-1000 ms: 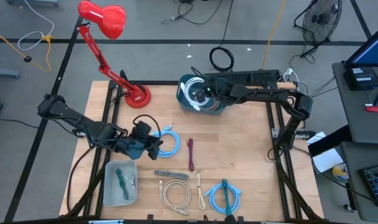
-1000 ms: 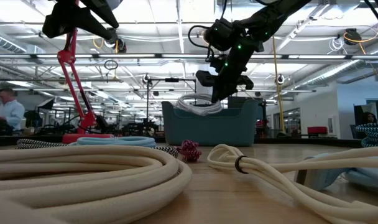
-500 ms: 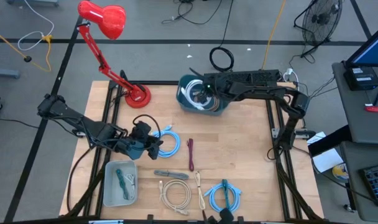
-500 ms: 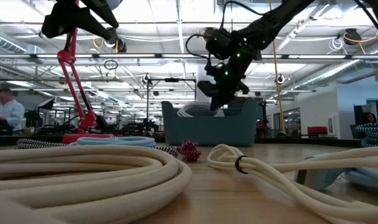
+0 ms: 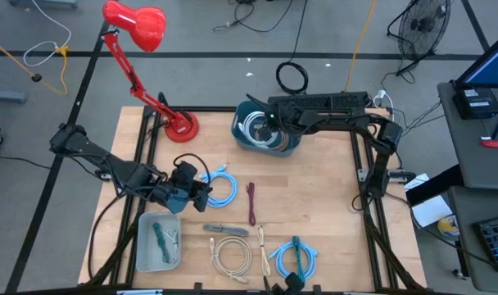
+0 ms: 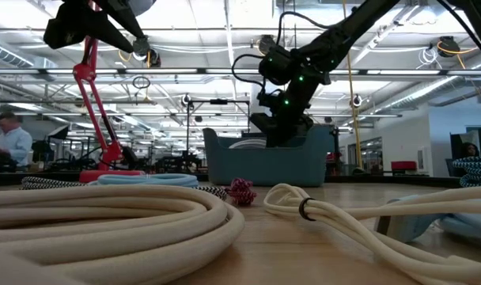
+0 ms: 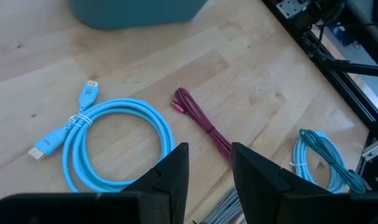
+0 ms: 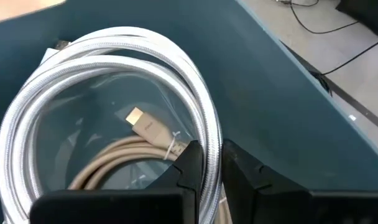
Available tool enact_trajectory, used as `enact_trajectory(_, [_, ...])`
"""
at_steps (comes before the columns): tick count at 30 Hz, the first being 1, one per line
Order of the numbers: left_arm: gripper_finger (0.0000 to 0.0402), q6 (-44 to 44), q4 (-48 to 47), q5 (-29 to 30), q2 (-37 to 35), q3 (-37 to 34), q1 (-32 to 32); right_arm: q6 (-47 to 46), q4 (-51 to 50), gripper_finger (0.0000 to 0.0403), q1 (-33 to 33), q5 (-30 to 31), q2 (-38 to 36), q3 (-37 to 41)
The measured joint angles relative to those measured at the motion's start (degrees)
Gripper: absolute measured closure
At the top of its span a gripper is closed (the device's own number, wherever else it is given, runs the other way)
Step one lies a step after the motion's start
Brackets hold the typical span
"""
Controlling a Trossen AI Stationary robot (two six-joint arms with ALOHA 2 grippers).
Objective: Pick & Place USB Port
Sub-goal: Put the white wire cable into the blue bin, then put the red charger cable into the gray bin
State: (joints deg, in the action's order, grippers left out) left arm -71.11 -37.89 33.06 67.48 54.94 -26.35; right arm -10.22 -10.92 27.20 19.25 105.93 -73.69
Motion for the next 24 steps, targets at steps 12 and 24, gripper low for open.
enact_trajectory(12, [0.0280, -0.2, -0.1, 0.5, 0.0, 0.0, 0.0, 3.8, 1.2, 0.0255, 0.1, 0.0, 0.0, 0.0])
enact_trajectory(24, [0.0280, -0.5, 0.5, 2.5, 0.0, 0.0, 0.0, 3.2, 8.6, 0.0225, -0.4, -1.4, -8.5, 0.0])
